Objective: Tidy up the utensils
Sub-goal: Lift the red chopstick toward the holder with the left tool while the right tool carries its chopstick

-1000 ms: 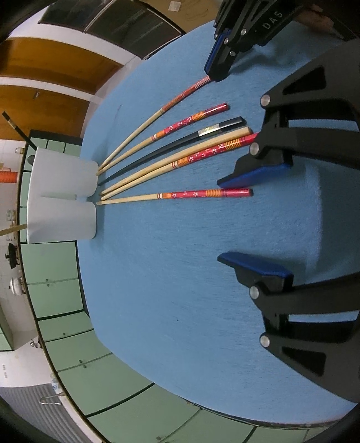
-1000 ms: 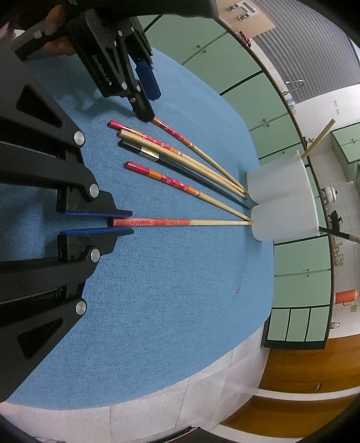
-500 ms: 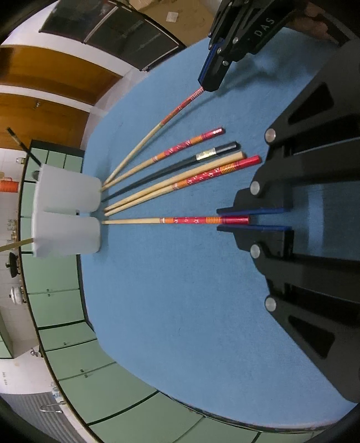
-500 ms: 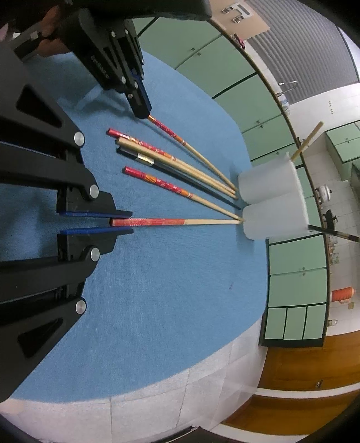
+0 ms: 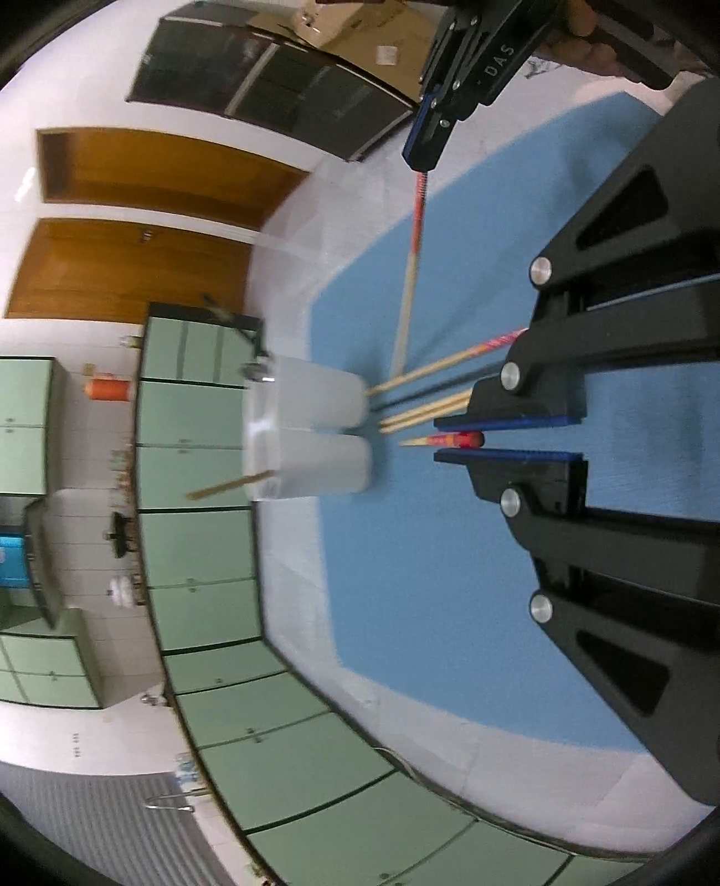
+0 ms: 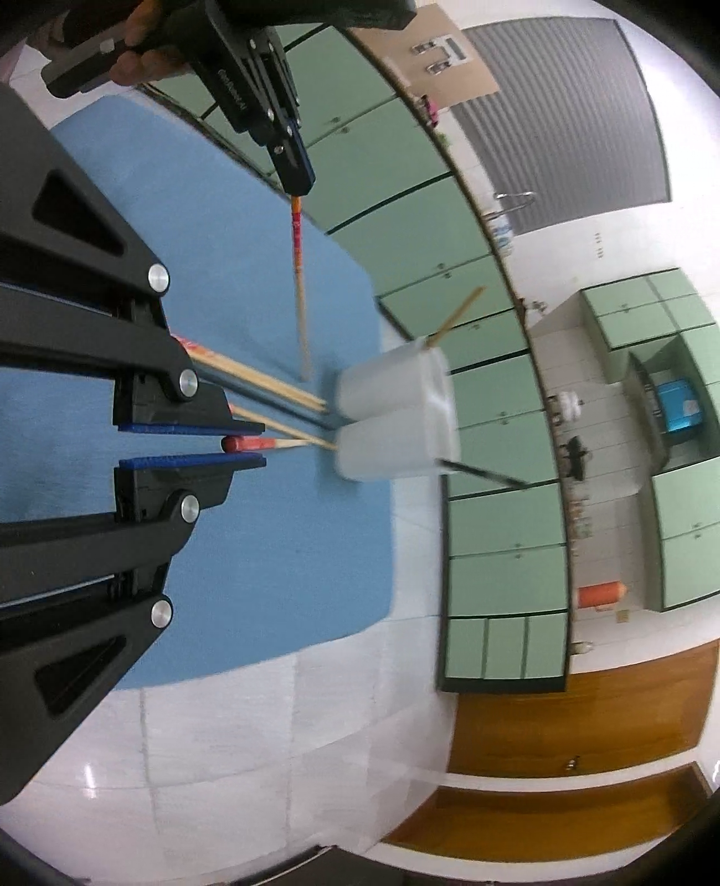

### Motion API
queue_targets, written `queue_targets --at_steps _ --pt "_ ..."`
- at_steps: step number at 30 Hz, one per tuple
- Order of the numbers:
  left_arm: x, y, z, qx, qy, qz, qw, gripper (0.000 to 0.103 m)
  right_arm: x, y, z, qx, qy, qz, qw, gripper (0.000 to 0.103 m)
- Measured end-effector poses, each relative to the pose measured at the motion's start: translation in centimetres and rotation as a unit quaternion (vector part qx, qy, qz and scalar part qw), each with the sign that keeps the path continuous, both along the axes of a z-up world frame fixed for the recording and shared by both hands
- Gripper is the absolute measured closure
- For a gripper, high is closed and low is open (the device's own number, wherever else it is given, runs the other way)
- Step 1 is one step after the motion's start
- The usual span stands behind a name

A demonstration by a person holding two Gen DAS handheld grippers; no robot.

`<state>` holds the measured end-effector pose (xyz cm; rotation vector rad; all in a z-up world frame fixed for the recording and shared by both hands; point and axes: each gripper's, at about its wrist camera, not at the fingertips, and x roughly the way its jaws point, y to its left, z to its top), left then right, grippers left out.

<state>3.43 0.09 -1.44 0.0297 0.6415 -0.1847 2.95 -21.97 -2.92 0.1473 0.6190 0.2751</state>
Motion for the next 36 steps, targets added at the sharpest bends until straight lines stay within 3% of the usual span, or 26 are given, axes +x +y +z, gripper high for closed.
queue_targets --at_steps 12,25,36 --pt "1.3 -0.2 4.9 -0.032 -0.054 -0.017 0.9979 0.098 2.6 -0.6 7.0 0.023 -0.057 0.017 0.998 0.097" --pt "1.1 -0.1 8.1 -0.049 -0.088 -0.034 0.9944 0.098 3.5 -0.1 10.9 0.022 -0.095 0.031 0.995 0.097" --pt "2.1 -0.1 12.5 -0.056 -0.151 -0.031 0.9865 0.098 4.9 -0.4 17.1 0.019 -0.169 0.028 0.985 0.097"
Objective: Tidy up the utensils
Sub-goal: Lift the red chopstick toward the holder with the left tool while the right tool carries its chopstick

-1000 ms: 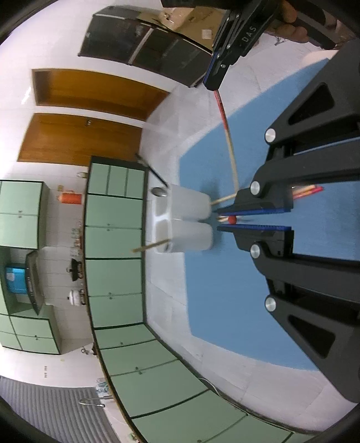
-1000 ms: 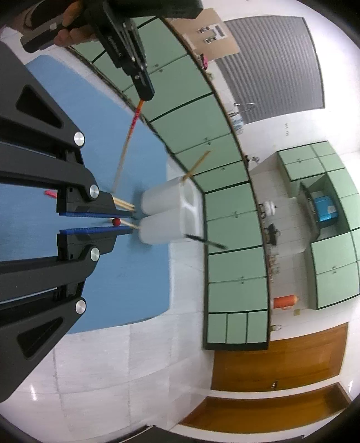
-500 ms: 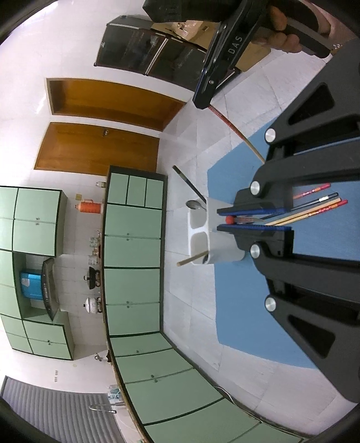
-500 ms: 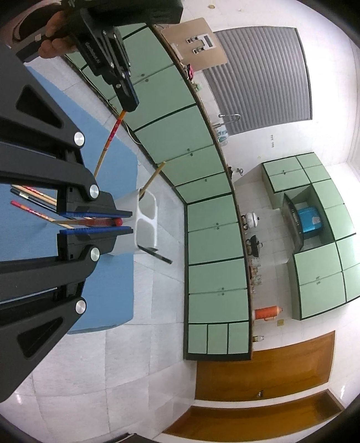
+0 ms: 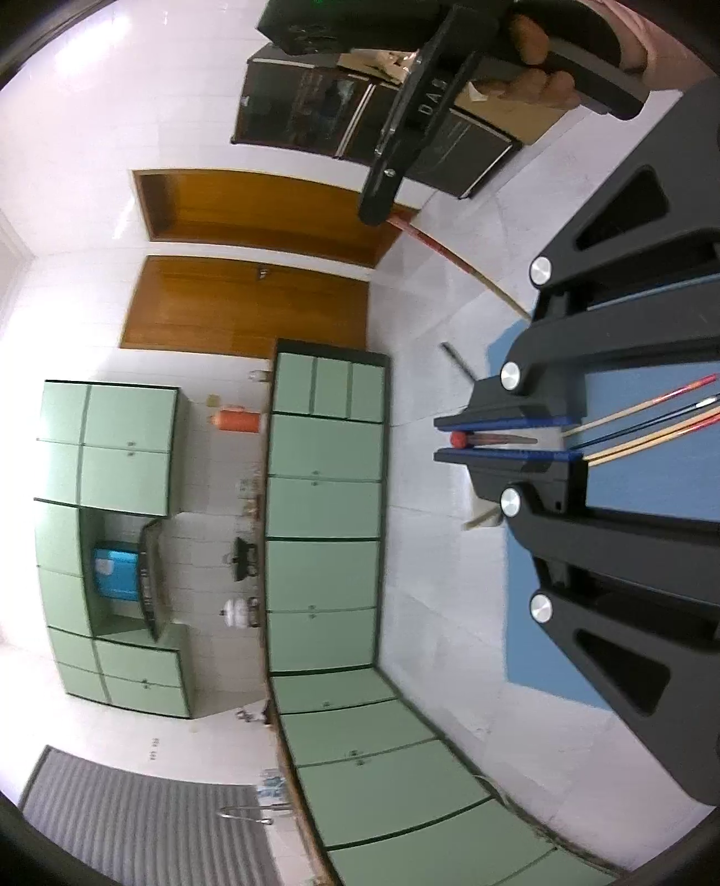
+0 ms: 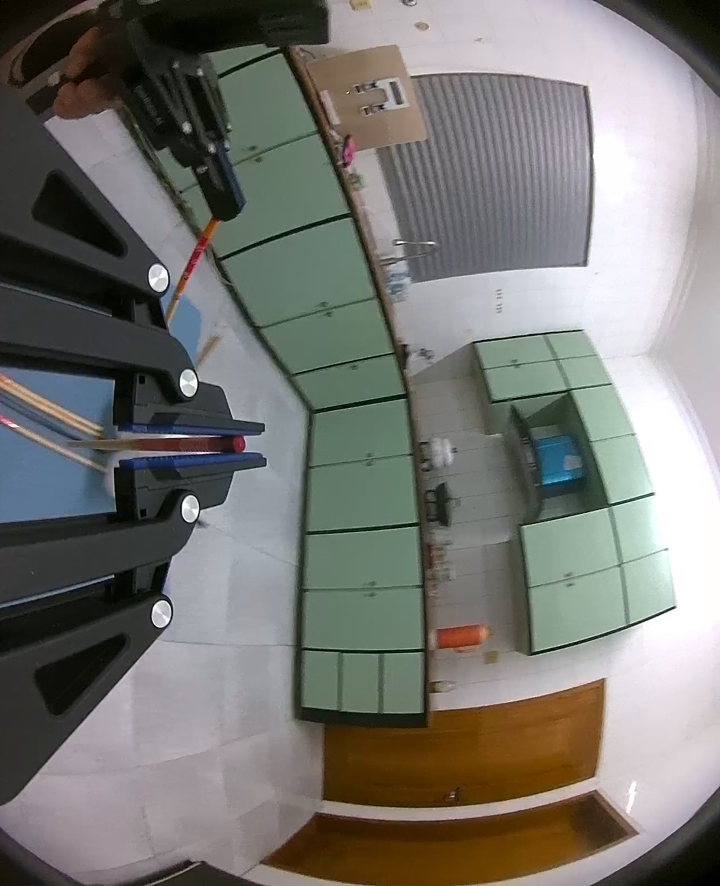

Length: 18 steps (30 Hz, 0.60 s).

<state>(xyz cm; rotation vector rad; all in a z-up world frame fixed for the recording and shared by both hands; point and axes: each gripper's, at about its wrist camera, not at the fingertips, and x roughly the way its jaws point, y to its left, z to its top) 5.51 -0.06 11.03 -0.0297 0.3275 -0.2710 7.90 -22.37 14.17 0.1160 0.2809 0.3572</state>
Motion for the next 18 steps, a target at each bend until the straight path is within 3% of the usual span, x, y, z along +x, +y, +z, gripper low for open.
queue_targets --at_steps 4,9,13,18 --pt "1.7 -0.2 1.4 0.001 -0.021 0.013 0.9997 0.098 2.4 0.3 2.5 0.003 -0.023 -0.002 1.0 0.097" --pt "5.2 -0.4 2.0 0.006 -0.015 0.023 0.9996 0.098 7.2 0.8 4.5 0.01 -0.033 -0.008 0.999 0.097" --pt "8.0 -0.3 1.6 0.014 0.003 0.028 0.9995 0.098 10.9 1.6 4.3 0.006 -0.03 -0.012 0.999 0.097" --pt "11.2 -0.4 0.7 0.021 0.021 0.027 0.9992 0.098 14.5 3.2 1.8 -0.011 -0.015 -0.016 1.0 0.097"
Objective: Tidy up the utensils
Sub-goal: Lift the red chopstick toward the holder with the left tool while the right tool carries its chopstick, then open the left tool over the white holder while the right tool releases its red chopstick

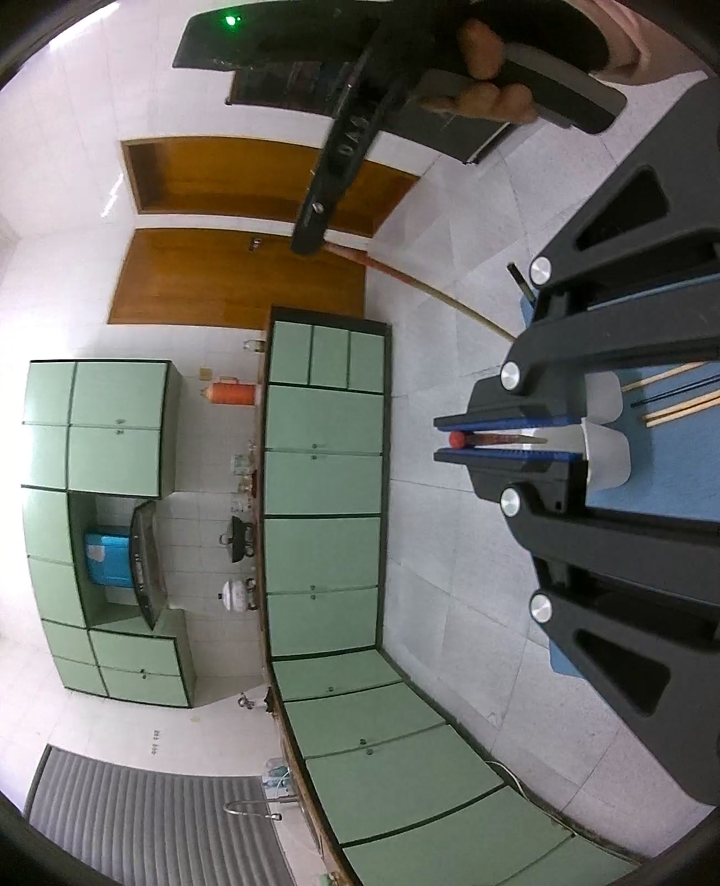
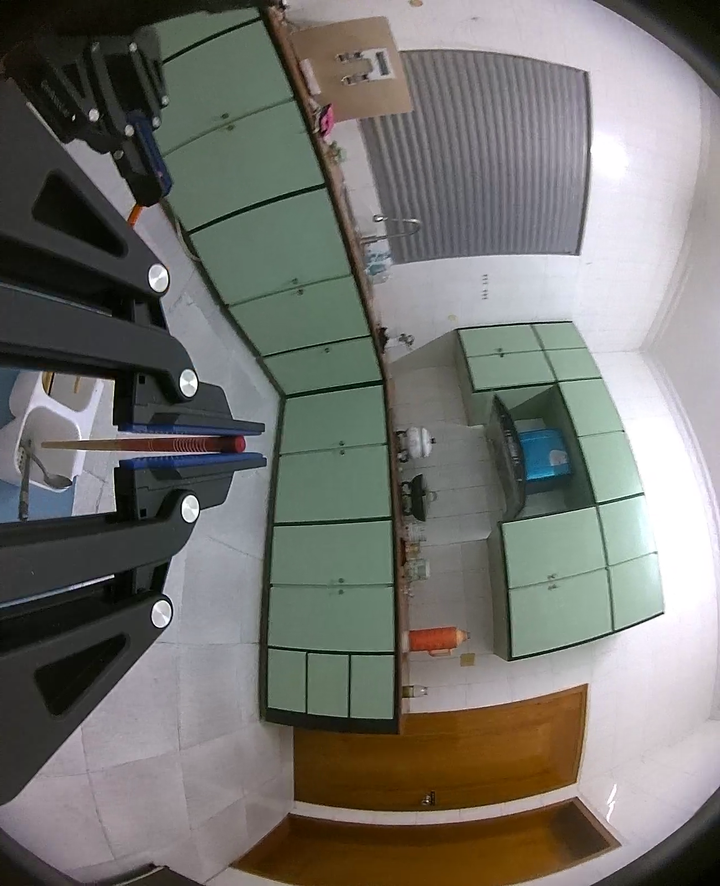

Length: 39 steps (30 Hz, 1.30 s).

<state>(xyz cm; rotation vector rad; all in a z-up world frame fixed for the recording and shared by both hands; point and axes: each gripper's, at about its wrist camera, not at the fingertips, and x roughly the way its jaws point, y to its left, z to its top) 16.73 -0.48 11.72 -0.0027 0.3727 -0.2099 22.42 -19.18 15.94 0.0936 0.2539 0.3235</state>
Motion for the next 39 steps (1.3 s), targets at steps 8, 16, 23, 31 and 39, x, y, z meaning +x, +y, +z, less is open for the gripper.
queue_targets --at_steps 8,16,23,31,39 --pt "3.6 -0.4 -2.9 0.01 0.033 0.0 0.9994 0.098 2.9 1.1 -4.8 -0.002 0.042 0.006 0.999 0.097" --pt "5.6 -0.4 -6.9 0.023 0.08 0.001 0.9965 0.098 2.8 1.5 -7.7 -0.01 0.075 0.016 0.997 0.097" --pt "6.5 -0.1 -9.6 0.034 0.119 0.003 0.9923 0.073 2.4 2.2 -10.3 -0.028 0.117 0.024 0.992 0.091" --pt "2.4 2.2 -6.5 0.002 0.055 0.026 0.9981 0.042 -2.2 -0.7 -8.5 -0.005 0.073 -0.018 0.997 0.033" --pt "-4.0 3.7 -5.8 -0.025 0.002 0.051 0.9984 0.014 -9.0 -1.9 -9.5 0.003 0.04 -0.051 0.998 0.006"
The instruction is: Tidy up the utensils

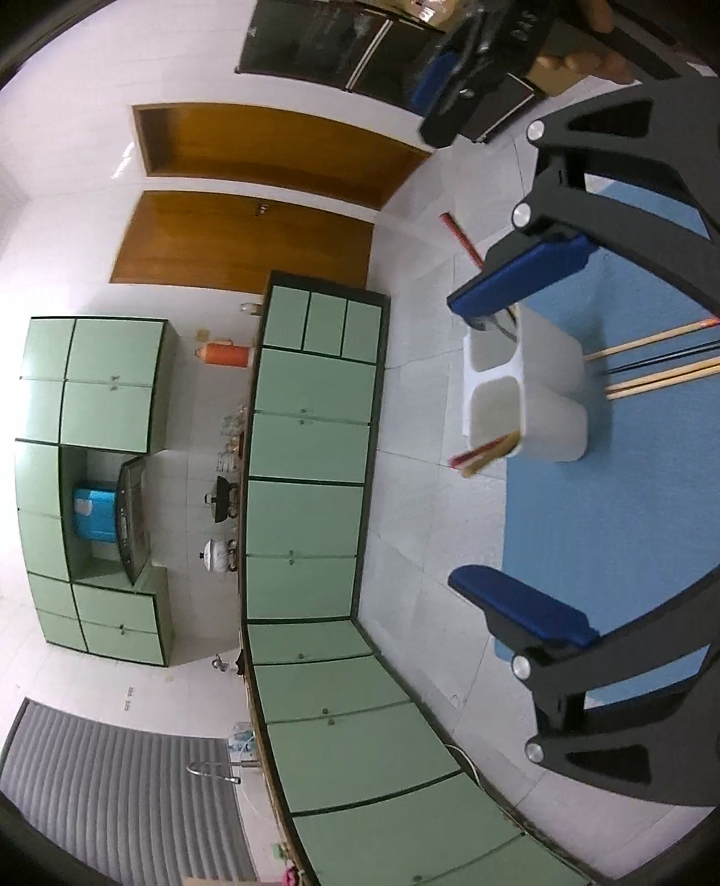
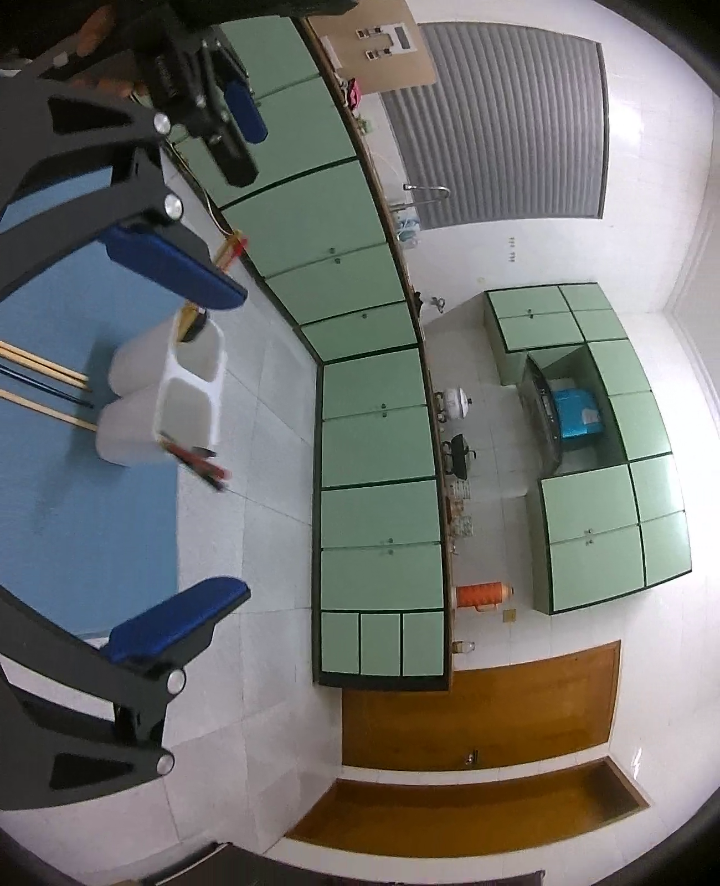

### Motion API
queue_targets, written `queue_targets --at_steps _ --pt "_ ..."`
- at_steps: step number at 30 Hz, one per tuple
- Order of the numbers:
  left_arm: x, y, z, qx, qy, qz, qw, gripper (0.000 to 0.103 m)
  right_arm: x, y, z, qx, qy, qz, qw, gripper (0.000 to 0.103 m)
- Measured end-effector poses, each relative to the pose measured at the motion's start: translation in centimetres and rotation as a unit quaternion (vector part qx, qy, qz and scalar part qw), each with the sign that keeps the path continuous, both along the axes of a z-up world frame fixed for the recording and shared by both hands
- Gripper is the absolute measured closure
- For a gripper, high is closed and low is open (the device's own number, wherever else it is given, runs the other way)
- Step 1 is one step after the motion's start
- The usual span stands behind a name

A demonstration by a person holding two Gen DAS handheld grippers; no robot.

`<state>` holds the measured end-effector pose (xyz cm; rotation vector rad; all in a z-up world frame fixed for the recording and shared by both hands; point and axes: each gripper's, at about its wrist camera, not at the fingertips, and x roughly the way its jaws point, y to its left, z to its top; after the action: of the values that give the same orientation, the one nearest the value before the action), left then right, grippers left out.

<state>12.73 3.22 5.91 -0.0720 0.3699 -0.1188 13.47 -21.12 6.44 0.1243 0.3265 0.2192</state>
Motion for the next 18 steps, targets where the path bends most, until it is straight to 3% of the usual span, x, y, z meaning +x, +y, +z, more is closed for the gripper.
queue_targets --at_steps 7,18 --pt "-3.4 -0.3 -3.0 0.01 0.024 0.0 0.9997 0.013 -3.9 0.4 -3.9 0.009 0.035 -0.004 0.999 0.006" --pt "-6.4 -0.9 -11.8 0.059 0.124 -0.017 0.9905 0.013 -7.4 1.7 -11.7 0.003 0.126 -0.007 0.992 0.006"
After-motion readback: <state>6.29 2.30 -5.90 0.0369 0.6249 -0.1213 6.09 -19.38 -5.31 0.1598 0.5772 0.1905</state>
